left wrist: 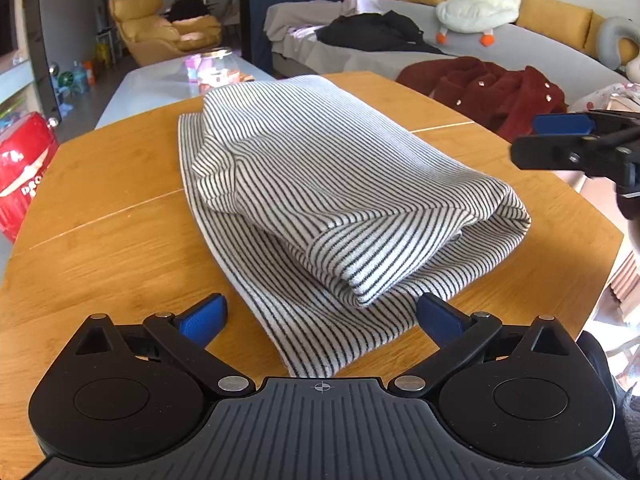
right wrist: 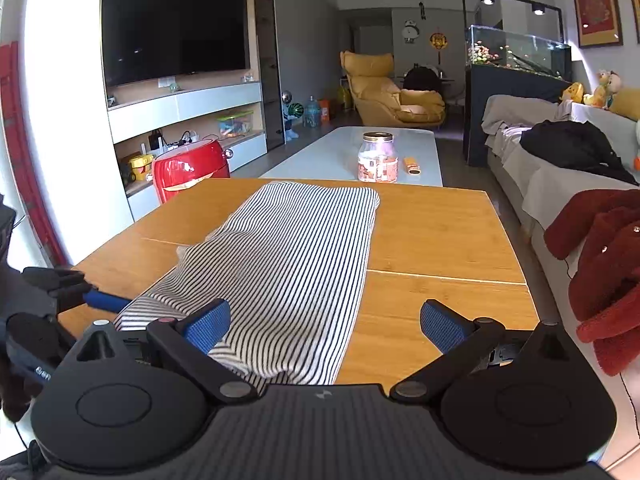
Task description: Fold clothes
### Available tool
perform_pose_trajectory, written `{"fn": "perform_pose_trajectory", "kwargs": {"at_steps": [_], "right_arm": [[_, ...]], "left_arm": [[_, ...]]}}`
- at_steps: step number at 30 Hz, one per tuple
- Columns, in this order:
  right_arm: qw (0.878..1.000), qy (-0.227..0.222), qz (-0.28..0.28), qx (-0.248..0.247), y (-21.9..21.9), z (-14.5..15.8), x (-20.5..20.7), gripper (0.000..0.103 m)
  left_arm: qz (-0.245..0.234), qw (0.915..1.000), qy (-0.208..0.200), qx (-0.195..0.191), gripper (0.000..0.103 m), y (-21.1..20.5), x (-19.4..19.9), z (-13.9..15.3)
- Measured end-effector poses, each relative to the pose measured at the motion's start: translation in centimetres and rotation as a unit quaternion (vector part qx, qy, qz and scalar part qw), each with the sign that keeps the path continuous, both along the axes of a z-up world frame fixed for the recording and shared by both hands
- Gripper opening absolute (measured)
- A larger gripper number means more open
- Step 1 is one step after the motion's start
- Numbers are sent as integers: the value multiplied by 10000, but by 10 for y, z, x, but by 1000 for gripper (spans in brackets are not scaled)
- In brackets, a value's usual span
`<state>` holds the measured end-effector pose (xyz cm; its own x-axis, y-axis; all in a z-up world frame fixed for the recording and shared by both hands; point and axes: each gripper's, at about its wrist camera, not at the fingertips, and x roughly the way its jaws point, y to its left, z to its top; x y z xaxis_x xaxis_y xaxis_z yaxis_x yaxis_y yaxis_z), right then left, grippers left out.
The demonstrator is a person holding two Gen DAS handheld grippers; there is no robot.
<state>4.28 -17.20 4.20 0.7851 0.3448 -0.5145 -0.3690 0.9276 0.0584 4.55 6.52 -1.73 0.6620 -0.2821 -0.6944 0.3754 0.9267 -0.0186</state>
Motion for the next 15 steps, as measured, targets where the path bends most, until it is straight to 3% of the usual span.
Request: {"fn": "perform_pose_trajectory", "kwargs": {"at_steps": [4, 8, 10, 15], "right_arm": [[9976, 493, -261, -414, 8, -31, 32, 96], [9961, 804, -362, 57, -9, -42, 35, 96], [9966, 735, -359, -40, -10, -44, 29, 96], [9961, 326, -143, -813, 3, -35, 10, 96]], "left_arm": [[39, 10000, -37, -32, 103, 2, -2, -1], [101, 9999, -116, -53, 103, 6, -6, 1], [100, 9997, -200, -49, 103, 8, -10, 6], [291, 9983, -452, -229, 103, 28, -14, 23]]}}
